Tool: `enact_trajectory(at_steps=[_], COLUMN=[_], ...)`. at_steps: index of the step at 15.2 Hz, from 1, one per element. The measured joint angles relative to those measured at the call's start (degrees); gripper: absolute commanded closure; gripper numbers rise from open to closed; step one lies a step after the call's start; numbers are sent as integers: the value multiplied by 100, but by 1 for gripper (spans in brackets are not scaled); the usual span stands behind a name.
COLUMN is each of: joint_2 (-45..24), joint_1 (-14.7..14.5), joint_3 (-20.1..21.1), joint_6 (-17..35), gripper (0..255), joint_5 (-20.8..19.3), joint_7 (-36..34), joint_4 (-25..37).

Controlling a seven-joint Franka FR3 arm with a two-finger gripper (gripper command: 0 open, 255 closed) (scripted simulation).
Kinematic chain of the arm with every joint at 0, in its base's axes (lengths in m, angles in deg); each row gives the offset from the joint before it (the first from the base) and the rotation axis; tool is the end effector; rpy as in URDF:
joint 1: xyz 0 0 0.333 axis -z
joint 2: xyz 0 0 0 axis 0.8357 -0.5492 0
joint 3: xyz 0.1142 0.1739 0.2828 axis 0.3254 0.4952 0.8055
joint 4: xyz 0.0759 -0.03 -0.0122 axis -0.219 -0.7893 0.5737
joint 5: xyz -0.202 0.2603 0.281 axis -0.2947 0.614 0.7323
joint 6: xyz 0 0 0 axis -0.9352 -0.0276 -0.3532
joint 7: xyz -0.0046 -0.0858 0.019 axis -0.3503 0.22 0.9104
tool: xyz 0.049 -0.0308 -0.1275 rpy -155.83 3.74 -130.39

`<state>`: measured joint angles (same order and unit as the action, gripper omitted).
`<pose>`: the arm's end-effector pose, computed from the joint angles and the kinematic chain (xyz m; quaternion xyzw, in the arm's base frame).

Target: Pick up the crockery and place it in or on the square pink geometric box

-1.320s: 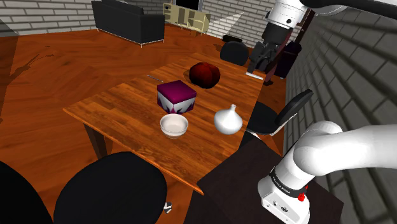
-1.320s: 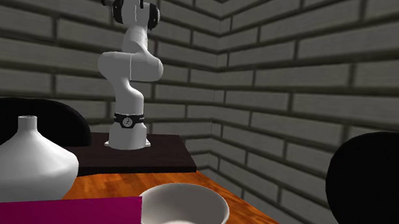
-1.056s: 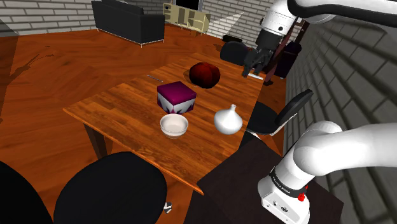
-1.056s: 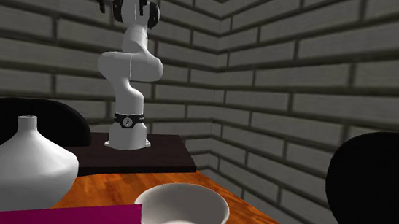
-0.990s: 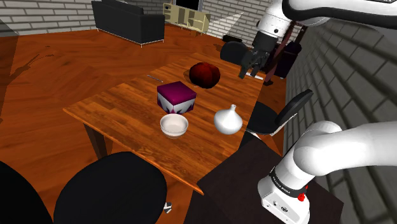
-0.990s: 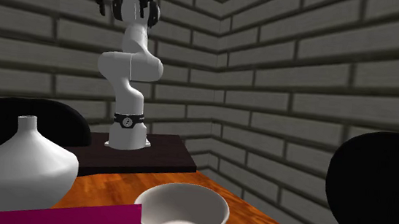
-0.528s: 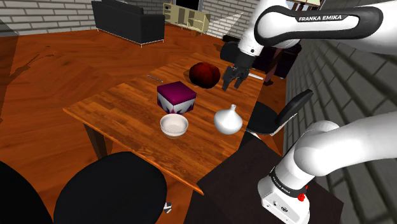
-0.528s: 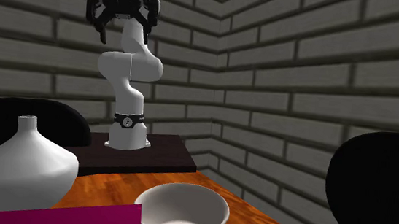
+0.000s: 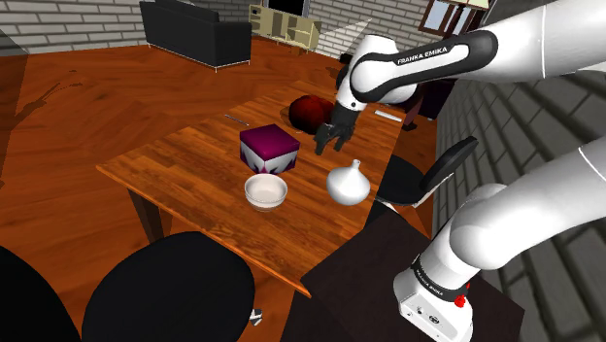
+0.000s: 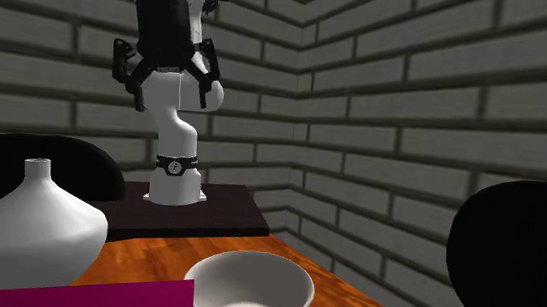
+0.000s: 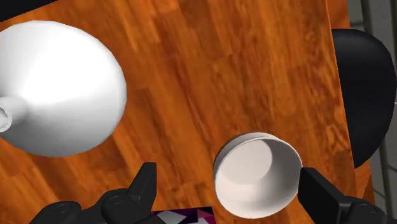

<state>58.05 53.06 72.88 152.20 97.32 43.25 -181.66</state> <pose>0.4466 0.0172 0.3954 -0.9968 0.0089 -0.0363 0.0700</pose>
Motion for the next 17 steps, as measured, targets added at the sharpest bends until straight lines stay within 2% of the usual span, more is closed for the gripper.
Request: enact_trajectory(at_steps=[9,17], joint_2=[-2034,-3860], joint_1=[-227,-228], joint_3=[13,205], joint_6=[1575,2450], gripper=[0,0], joint_5=[630,1302], joint_7=[371,831], joint_4=[498,1465])
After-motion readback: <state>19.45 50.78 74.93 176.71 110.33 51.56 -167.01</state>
